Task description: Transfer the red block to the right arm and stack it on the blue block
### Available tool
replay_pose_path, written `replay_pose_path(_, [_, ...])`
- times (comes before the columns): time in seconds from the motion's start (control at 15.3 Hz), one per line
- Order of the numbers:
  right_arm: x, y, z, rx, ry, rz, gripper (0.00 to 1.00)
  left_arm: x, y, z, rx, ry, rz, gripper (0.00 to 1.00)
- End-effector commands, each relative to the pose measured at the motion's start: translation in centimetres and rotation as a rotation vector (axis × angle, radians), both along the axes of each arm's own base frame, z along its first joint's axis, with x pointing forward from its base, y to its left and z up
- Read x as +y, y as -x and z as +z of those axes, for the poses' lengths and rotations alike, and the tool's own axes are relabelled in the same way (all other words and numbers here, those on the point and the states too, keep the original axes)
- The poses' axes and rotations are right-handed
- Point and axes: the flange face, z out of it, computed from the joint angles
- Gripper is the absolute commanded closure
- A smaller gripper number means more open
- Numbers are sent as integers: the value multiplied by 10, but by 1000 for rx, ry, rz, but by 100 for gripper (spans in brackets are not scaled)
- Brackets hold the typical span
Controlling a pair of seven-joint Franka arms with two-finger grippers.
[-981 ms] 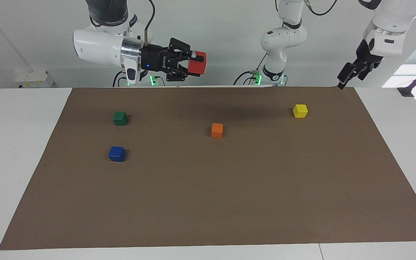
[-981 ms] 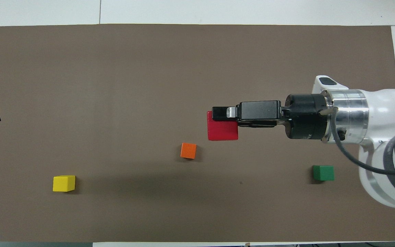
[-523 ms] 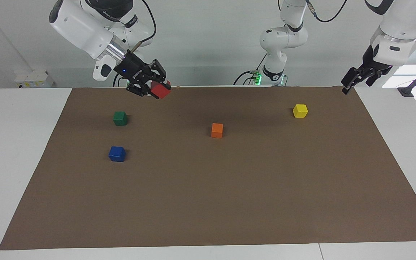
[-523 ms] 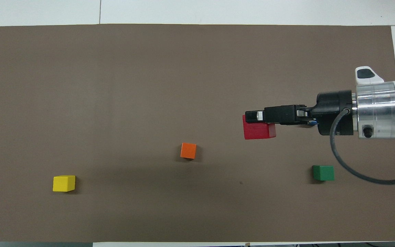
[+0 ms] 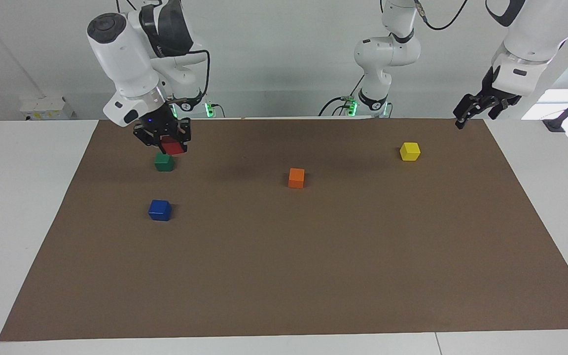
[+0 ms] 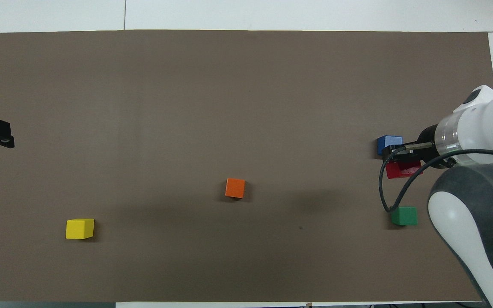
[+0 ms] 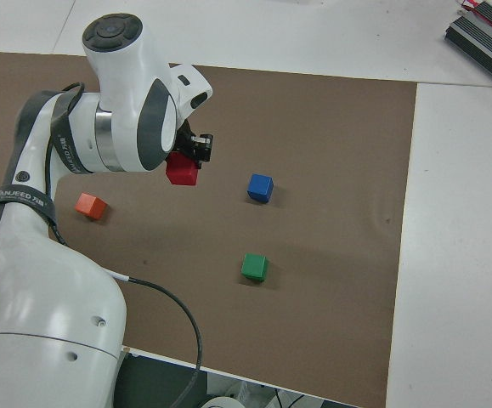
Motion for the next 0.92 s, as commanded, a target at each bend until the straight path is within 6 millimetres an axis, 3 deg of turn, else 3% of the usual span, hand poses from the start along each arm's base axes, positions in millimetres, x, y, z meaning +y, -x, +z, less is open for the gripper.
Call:
replay_pose_path(0.0, [-30, -24, -51, 20, 47, -77, 100, 8, 16, -7, -54, 29, -149, 0])
replay_pose_path(0.13, [-36, -30, -79, 0, 92, -75, 100, 0, 14, -7, -59, 44, -160, 0])
replay_pose_path(0.39, [-44, -37, -112, -14, 146, -125, 100, 4, 16, -7, -60, 83, -111, 0])
replay_pose_path(0.72, [-56, -46, -141, -56, 160, -145, 100, 0, 21, 0, -52, 83, -100, 0])
replay_pose_path(0.85, [-57, -49, -150, -68, 157, -147, 100, -2, 11, -9, -94, 79, -112, 0])
